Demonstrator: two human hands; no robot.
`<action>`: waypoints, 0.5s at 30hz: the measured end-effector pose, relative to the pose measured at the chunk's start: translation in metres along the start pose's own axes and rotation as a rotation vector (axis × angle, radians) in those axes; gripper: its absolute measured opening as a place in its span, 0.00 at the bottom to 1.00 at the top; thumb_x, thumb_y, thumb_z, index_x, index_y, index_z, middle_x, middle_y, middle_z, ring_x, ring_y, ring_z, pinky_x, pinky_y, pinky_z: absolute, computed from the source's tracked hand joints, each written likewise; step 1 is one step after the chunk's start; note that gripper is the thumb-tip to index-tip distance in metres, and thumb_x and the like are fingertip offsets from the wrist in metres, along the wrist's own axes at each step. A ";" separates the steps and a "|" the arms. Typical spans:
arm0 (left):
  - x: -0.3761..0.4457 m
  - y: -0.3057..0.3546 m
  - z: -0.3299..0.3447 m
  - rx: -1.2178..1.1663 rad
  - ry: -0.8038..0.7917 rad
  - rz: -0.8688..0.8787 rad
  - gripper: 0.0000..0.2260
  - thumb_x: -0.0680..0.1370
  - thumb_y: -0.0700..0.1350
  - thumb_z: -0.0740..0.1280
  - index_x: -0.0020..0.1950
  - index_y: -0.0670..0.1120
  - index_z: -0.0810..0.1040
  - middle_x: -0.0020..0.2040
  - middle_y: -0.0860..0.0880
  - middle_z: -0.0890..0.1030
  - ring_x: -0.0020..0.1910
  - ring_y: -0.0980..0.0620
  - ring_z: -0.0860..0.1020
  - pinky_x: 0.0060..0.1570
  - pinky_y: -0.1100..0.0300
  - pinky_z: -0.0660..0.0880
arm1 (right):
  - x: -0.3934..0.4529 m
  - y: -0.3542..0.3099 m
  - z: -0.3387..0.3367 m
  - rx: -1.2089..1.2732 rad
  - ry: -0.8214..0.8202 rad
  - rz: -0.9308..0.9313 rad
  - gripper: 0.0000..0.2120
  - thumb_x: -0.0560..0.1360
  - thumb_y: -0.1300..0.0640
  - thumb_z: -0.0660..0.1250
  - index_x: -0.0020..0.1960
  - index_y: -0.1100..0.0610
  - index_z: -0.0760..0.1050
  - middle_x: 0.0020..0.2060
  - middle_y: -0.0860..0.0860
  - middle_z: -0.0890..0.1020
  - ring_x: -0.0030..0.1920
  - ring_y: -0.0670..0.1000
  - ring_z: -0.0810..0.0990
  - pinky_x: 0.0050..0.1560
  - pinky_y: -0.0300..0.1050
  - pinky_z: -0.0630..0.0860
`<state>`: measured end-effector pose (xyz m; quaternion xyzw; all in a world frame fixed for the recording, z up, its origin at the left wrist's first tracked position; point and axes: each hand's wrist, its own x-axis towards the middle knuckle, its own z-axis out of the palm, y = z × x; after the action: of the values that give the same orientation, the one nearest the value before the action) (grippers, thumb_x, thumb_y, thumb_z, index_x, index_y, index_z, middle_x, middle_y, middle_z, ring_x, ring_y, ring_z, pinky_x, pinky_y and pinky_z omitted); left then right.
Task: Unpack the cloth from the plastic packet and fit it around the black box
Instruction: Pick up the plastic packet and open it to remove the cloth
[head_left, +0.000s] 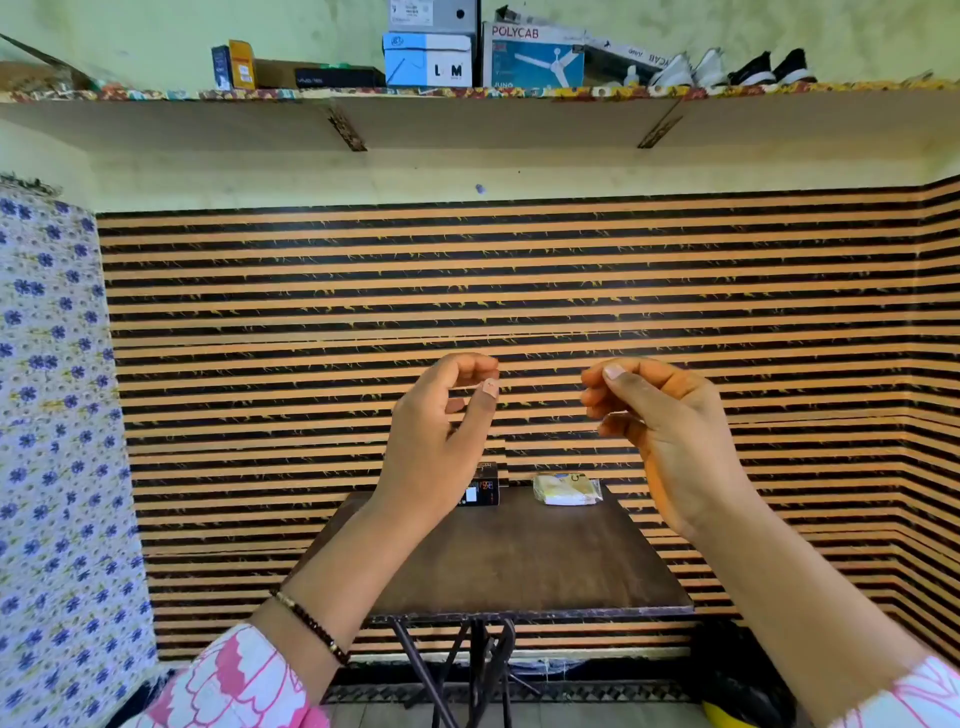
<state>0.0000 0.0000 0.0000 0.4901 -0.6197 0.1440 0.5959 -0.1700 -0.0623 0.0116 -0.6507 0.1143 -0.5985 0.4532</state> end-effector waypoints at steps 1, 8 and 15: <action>-0.001 -0.001 0.004 -0.002 0.000 -0.016 0.10 0.79 0.46 0.61 0.58 0.48 0.76 0.53 0.58 0.79 0.55 0.64 0.75 0.54 0.67 0.74 | -0.001 0.002 -0.003 0.003 0.002 -0.001 0.12 0.77 0.61 0.60 0.41 0.55 0.81 0.34 0.50 0.83 0.38 0.48 0.79 0.40 0.41 0.75; -0.017 -0.020 0.029 -0.055 0.004 -0.085 0.10 0.79 0.48 0.61 0.58 0.48 0.77 0.53 0.56 0.80 0.54 0.62 0.77 0.53 0.67 0.74 | -0.005 0.038 -0.024 0.039 -0.017 0.061 0.12 0.77 0.62 0.60 0.41 0.56 0.81 0.33 0.50 0.83 0.37 0.47 0.80 0.38 0.39 0.75; -0.041 -0.069 0.051 -0.056 -0.068 -0.192 0.09 0.78 0.48 0.61 0.56 0.52 0.76 0.53 0.59 0.80 0.53 0.62 0.78 0.51 0.70 0.73 | -0.014 0.102 -0.039 0.074 -0.015 0.157 0.12 0.75 0.62 0.61 0.39 0.55 0.82 0.33 0.52 0.83 0.37 0.49 0.80 0.37 0.40 0.77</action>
<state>0.0155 -0.0542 -0.0769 0.5350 -0.5936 0.0522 0.5989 -0.1678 -0.1277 -0.0764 -0.6271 0.1391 -0.5599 0.5234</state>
